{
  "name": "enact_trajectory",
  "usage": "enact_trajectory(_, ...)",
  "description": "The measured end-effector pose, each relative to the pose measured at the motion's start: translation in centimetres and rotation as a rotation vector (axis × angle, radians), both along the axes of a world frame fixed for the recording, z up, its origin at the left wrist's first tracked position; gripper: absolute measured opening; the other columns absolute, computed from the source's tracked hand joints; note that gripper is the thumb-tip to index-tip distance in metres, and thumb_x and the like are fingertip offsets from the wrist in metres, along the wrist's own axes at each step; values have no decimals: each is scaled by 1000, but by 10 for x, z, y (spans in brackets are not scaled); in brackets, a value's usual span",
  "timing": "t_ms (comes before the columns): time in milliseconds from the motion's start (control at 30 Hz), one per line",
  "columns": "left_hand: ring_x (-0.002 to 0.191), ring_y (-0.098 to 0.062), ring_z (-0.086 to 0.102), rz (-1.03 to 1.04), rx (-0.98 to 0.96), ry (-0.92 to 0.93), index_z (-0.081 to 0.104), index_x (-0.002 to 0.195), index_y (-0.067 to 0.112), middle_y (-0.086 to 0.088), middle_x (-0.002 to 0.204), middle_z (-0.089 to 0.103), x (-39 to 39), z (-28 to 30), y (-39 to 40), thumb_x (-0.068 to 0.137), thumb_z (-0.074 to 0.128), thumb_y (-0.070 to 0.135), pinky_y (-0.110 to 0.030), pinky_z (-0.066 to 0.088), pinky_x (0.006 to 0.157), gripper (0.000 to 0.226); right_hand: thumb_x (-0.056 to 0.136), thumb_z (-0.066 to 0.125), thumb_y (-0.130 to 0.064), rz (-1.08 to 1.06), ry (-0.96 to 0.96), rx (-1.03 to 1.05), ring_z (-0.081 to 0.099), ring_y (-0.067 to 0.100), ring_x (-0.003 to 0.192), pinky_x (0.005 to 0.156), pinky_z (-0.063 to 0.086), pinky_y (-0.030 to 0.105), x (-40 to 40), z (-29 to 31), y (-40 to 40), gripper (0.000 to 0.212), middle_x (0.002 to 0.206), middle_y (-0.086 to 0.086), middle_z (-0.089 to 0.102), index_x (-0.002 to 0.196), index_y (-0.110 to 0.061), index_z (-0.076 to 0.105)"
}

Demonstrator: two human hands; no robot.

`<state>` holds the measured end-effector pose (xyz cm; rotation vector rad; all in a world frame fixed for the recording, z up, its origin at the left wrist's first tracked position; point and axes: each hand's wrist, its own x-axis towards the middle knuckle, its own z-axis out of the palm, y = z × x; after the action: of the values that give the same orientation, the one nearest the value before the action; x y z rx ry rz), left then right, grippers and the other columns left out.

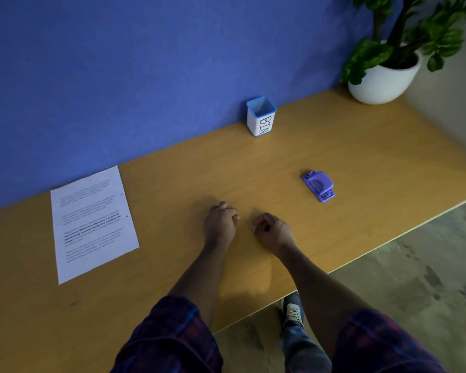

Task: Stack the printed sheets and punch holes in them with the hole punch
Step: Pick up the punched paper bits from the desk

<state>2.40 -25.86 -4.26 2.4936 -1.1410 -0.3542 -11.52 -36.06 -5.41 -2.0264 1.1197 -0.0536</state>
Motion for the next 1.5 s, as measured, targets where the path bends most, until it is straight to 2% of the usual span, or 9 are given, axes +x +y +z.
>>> enact_trajectory(200,93,-27,61,53,-55,-32,74,86,15,-3,95,66,-3,-4,-5,89,66,8,-28,37,67,11,78,56,-46,-65,-199,181,73,21,86,82,58,49,-9,-12,-8,28,81,-16,73,104,-37,63)
enact_trajectory(367,94,-25,61,86,-51,-8,67,86,14,-3,96,65,-8,-6,-11,84,61,-3,-30,39,69,18,82,78,-34,-4,-179,88,58,4,65,74,54,35,-7,-7,-6,23,64,-18,62,103,-33,71)
enact_trajectory(600,78,-12,56,146,-217,317,67,105,16,6,85,56,9,-14,0,85,78,11,-24,47,70,23,83,79,-37,-33,-127,-90,68,13,86,76,53,28,-4,2,8,19,95,-8,76,102,-36,78)
enact_trajectory(800,67,-11,50,117,-276,261,74,95,14,6,79,52,8,-17,-4,72,87,9,-28,49,72,27,82,79,-28,-61,-157,-161,70,12,89,78,52,26,-3,1,12,11,96,-12,78,90,-35,81)
enact_trajectory(967,77,-14,54,122,-227,181,72,80,19,7,87,55,2,-20,-7,77,82,13,-33,53,76,13,85,69,-27,-29,-94,-139,68,10,85,77,51,26,-1,2,8,13,92,-14,77,86,-37,78)
enact_trajectory(1133,100,-27,58,102,-74,23,71,88,20,-3,104,61,-9,-16,-11,88,70,20,-40,49,85,1,88,59,-30,40,83,41,70,15,86,78,54,29,12,11,-9,19,92,-12,76,85,-38,76)
enact_trajectory(1267,109,-29,55,54,14,-84,68,102,14,-7,115,59,-16,-14,-11,97,59,23,-40,43,92,14,89,58,-31,87,109,88,67,15,91,86,55,33,13,16,-14,17,94,-11,74,86,-37,74)
enact_trajectory(1400,112,-28,53,12,39,42,68,106,11,-9,118,57,-2,-11,-13,99,57,15,-37,42,95,13,87,64,-26,48,11,202,57,4,72,77,50,29,8,9,-20,17,71,-19,64,77,-37,73)
enact_trajectory(1500,102,-28,60,125,-63,239,64,99,5,-13,108,63,8,-6,-9,97,60,9,-30,40,81,6,87,71,-22,-5,-67,293,54,1,66,70,47,24,9,10,-24,17,64,-19,61,75,-33,74)
